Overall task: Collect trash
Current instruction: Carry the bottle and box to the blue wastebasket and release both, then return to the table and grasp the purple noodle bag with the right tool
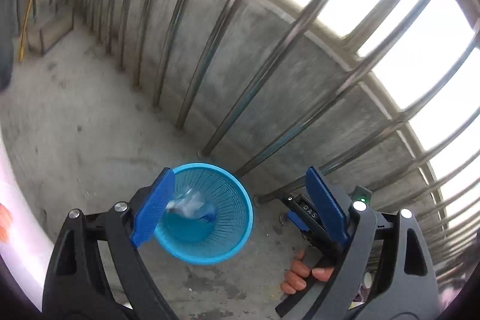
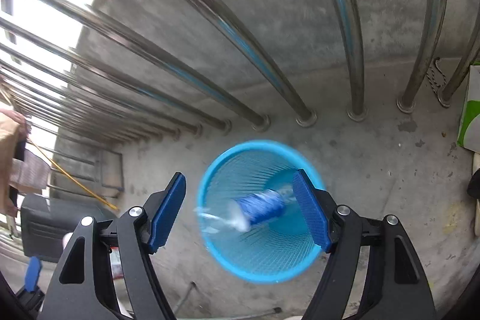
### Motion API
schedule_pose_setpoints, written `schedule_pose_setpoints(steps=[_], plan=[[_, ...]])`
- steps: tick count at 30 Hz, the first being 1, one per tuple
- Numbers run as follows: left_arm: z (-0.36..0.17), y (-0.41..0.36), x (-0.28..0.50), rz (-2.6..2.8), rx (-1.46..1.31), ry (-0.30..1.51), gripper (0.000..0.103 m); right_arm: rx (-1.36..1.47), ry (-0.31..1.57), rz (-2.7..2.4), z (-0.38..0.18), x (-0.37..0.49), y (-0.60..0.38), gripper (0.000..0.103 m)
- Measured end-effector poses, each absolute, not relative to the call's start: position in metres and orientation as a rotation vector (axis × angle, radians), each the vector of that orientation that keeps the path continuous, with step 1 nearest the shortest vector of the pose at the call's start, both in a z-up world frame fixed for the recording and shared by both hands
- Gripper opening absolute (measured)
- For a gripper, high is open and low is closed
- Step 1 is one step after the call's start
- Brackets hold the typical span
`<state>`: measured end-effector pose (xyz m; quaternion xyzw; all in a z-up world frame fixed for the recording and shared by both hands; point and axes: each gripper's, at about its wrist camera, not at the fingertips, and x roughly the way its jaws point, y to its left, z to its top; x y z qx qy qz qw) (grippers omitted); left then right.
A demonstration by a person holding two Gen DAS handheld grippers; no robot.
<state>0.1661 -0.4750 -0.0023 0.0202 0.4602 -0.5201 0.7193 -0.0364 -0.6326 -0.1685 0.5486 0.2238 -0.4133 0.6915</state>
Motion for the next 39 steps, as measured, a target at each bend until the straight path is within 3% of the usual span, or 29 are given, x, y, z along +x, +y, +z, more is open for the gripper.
schedule_pose_setpoints(steps=[11,19,26,33,39], plan=[[0.126,-0.336,0.152,-1.16,0.059,0.877,0.086,0.928,0.379,-0.734,-0.051,-0.011,-0.568,0.072],[0.171,-0.114,0.134,-0.9,-0.077,0.748,0.09,0.712,0.387,-0.322,0.017,0.014,-0.468,0.072],[0.115,0.065,0.088,-0.561,-0.177,0.764,0.09,0.612,0.582,0.193,0.02,0.043,-0.346,0.072],[0.023,0.134,0.047,-0.398,-0.303,0.905,0.09,0.544,0.905,0.448,-0.019,0.07,-0.23,0.069],[-0.03,0.142,0.045,-0.329,-0.337,1.002,0.067,0.548,1.137,0.483,-0.064,0.083,-0.184,0.06]])
